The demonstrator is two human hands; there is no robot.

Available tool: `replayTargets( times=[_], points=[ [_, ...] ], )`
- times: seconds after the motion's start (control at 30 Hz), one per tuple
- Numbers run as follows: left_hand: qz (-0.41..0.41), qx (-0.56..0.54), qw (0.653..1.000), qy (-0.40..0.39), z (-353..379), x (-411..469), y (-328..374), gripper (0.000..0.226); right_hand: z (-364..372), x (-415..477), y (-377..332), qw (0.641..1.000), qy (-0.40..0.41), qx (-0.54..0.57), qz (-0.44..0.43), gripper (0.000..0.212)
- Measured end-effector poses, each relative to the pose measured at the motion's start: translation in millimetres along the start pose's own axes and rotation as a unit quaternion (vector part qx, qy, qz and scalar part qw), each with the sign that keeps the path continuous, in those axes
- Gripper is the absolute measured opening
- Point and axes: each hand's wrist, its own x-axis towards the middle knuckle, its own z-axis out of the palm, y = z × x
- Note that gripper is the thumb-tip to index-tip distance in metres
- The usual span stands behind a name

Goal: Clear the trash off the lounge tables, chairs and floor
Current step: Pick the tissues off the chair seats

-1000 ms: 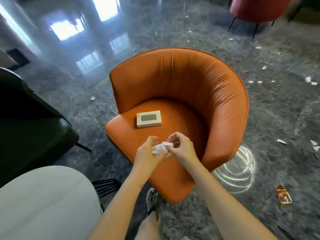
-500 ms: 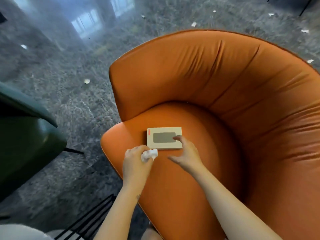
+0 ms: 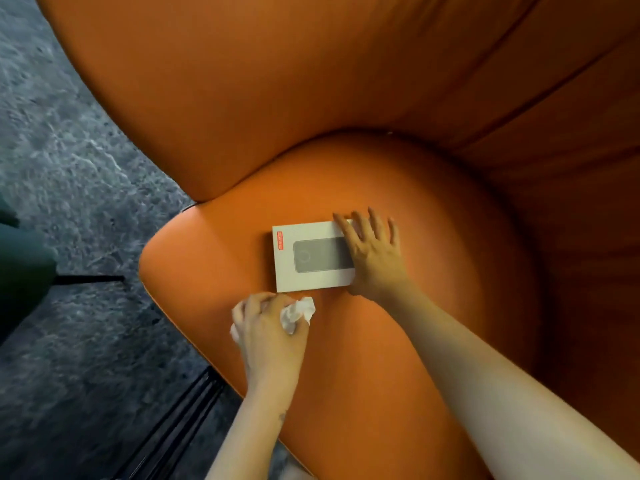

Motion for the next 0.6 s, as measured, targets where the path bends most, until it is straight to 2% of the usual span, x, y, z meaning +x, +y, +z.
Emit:
replayTargets(
  times=[0.17, 0.37, 0.6],
  points=[
    [-0.002, 0.006, 1.000, -0.016, 1.1, 0.1, 2.5, 0.019, 3.8, -16.5, -1.9, 0.995, 0.052, 0.073, 0.045, 0.103],
    [0.046, -0.007, 0.999, -0.025, -14.2, -10.6, 31.4, 0.025, -22.5, -61.8, 8.9, 0.980, 0.109, 0.121, 0.117, 0.107],
    [0.163, -0.077, 0.984, 0.010, -56.7, -67.8, 100.0, 0.022, -94.9, -144.8, 40.1, 0.952, 0.189, 0.143, 0.194, 0.104]
  ],
)
